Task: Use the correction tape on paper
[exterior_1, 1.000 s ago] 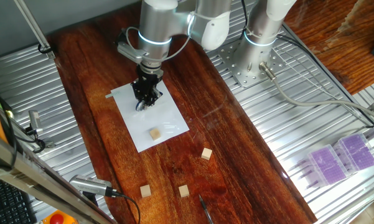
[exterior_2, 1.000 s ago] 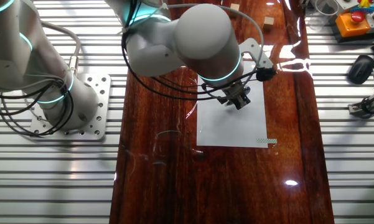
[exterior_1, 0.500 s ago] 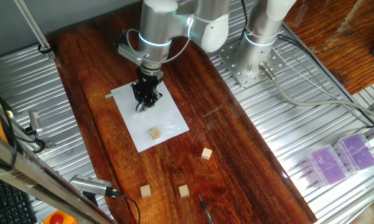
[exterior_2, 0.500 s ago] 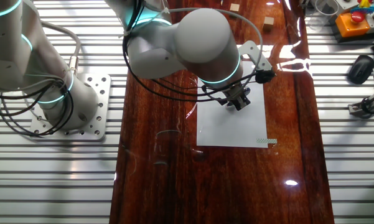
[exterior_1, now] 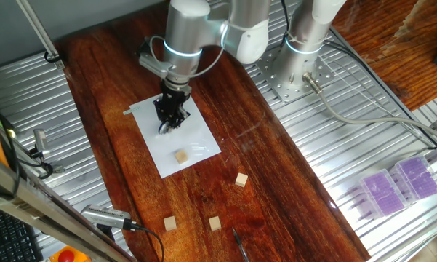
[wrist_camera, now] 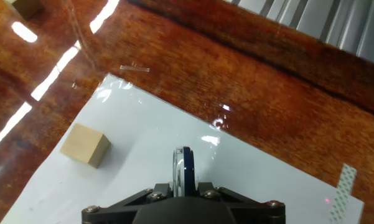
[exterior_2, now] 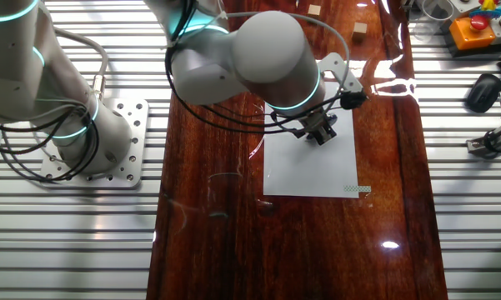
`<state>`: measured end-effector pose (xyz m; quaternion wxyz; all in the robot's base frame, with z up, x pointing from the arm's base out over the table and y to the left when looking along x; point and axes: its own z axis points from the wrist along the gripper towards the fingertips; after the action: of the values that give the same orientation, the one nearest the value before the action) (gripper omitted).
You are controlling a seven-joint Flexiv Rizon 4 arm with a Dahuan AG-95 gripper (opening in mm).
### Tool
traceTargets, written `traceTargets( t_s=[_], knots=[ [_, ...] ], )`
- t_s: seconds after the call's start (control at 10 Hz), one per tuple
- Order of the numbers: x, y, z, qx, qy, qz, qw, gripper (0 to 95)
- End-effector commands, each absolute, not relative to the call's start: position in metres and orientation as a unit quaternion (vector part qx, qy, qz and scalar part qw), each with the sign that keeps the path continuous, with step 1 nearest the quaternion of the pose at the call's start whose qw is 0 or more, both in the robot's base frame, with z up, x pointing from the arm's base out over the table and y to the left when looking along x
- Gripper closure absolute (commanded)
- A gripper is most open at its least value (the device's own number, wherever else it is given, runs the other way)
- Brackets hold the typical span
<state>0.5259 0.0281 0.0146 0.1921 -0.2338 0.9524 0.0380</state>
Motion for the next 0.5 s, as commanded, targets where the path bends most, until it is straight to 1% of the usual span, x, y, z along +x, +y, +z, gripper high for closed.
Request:
traceTargets(
  t_s=[0.1, 0.5],
  knots=[
    [0.529, 0.028, 0.014, -0.233, 0.953, 0.034, 0.192, 95.0],
    [0.544, 0.028, 0.017, -0.229, 0.952, 0.043, 0.197, 95.0]
  ],
)
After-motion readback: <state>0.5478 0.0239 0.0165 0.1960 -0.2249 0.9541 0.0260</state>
